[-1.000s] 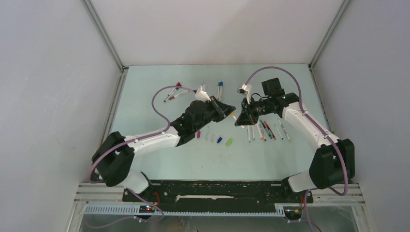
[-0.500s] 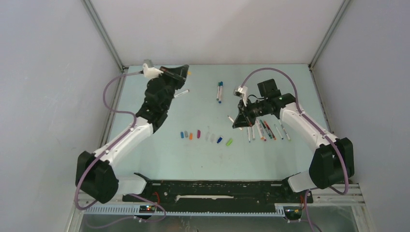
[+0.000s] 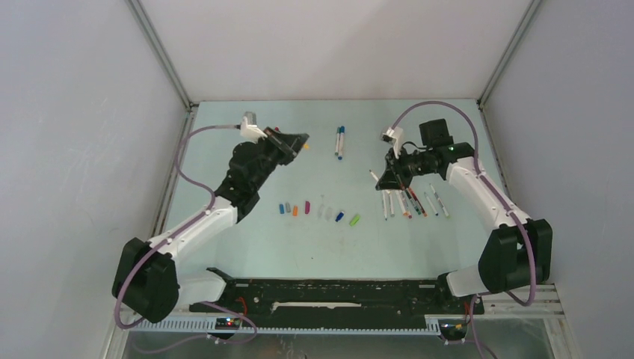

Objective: Open the pen caps
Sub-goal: Place the pen cap at the center of the board.

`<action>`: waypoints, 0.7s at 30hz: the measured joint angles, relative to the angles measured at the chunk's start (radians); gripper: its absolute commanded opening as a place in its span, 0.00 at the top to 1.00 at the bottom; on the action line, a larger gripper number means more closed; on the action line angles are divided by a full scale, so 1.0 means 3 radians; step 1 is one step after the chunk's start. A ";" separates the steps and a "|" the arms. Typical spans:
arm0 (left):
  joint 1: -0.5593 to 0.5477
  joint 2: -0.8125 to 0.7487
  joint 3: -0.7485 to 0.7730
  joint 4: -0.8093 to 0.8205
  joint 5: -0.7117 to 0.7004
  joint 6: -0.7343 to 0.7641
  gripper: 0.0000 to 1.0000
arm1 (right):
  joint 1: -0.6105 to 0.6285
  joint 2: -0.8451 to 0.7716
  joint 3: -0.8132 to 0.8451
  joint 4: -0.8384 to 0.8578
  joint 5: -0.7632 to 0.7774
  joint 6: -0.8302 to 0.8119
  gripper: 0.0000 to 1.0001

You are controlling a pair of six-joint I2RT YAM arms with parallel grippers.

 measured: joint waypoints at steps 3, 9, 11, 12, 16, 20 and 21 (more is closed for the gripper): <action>-0.0114 -0.0022 -0.0165 -0.0145 0.0149 0.0121 0.98 | -0.0139 -0.0065 0.0000 -0.0008 0.0106 -0.0047 1.00; -0.0684 -0.0060 -0.0189 -0.0590 0.0179 0.0515 0.97 | -0.0420 -0.0099 0.0001 -0.0013 0.0347 -0.0088 1.00; -0.0885 -0.0025 -0.0181 -0.0749 0.0156 0.0633 0.96 | -0.0538 -0.0099 0.0001 -0.0013 0.0412 -0.0086 1.00; -0.0966 0.0017 -0.0168 -0.0806 0.0139 0.0685 0.96 | -0.0594 -0.0099 0.0000 -0.0013 0.0441 -0.0085 1.00; -0.1273 0.0362 -0.0001 -0.1062 0.0022 0.0844 0.96 | -0.0782 -0.0099 0.0000 -0.0011 0.0535 -0.0074 1.00; -0.1502 0.0862 0.0323 -0.1308 -0.0047 0.0956 0.95 | -0.0907 -0.0099 0.0000 -0.0010 0.0573 -0.0061 1.00; -0.1545 0.0979 0.0412 -0.1367 -0.0055 0.0983 0.95 | -0.0923 -0.0099 0.0000 -0.0010 0.0584 -0.0056 1.00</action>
